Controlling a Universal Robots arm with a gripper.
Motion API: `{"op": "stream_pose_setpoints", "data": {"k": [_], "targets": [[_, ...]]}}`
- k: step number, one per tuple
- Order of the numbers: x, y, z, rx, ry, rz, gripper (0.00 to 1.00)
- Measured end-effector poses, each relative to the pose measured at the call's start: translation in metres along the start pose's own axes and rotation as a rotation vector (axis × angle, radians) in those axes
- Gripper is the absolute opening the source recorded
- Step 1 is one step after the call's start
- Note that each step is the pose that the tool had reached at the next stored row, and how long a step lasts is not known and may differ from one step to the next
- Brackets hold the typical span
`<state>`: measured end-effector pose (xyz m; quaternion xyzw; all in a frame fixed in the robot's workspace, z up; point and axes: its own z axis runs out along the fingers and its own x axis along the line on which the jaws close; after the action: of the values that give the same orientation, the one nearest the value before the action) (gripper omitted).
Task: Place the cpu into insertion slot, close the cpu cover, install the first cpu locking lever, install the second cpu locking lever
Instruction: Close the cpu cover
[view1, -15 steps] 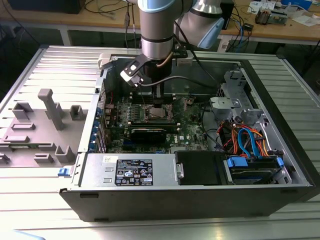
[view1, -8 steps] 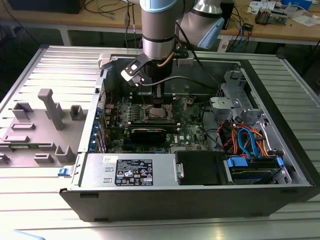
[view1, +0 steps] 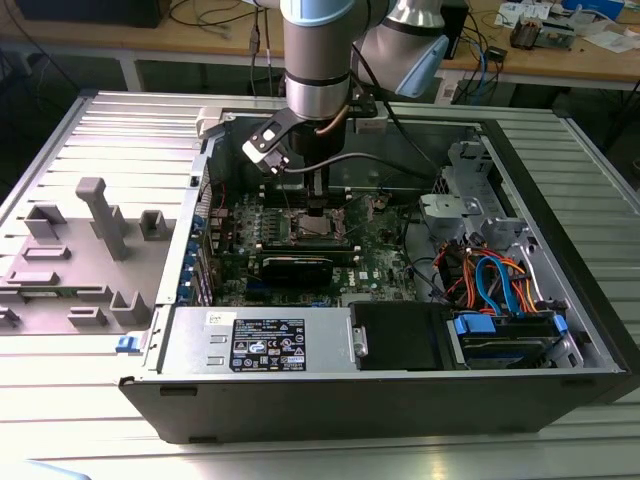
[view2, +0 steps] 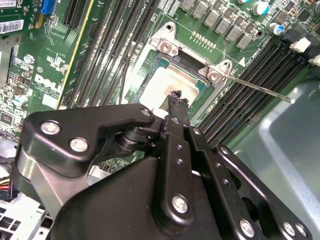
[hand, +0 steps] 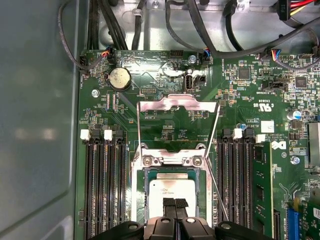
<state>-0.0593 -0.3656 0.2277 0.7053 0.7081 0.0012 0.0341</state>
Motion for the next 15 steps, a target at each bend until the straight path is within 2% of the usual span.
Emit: {"op": "stream_pose_setpoints", "data": {"k": [11, 15], "targets": [[0.0, 0.0, 0.0004, 0.0, 0.0, 0.0, 0.11], [-0.0002, 0.0002, -0.0036, 0.0, 0.0, 0.0, 0.11]]}}
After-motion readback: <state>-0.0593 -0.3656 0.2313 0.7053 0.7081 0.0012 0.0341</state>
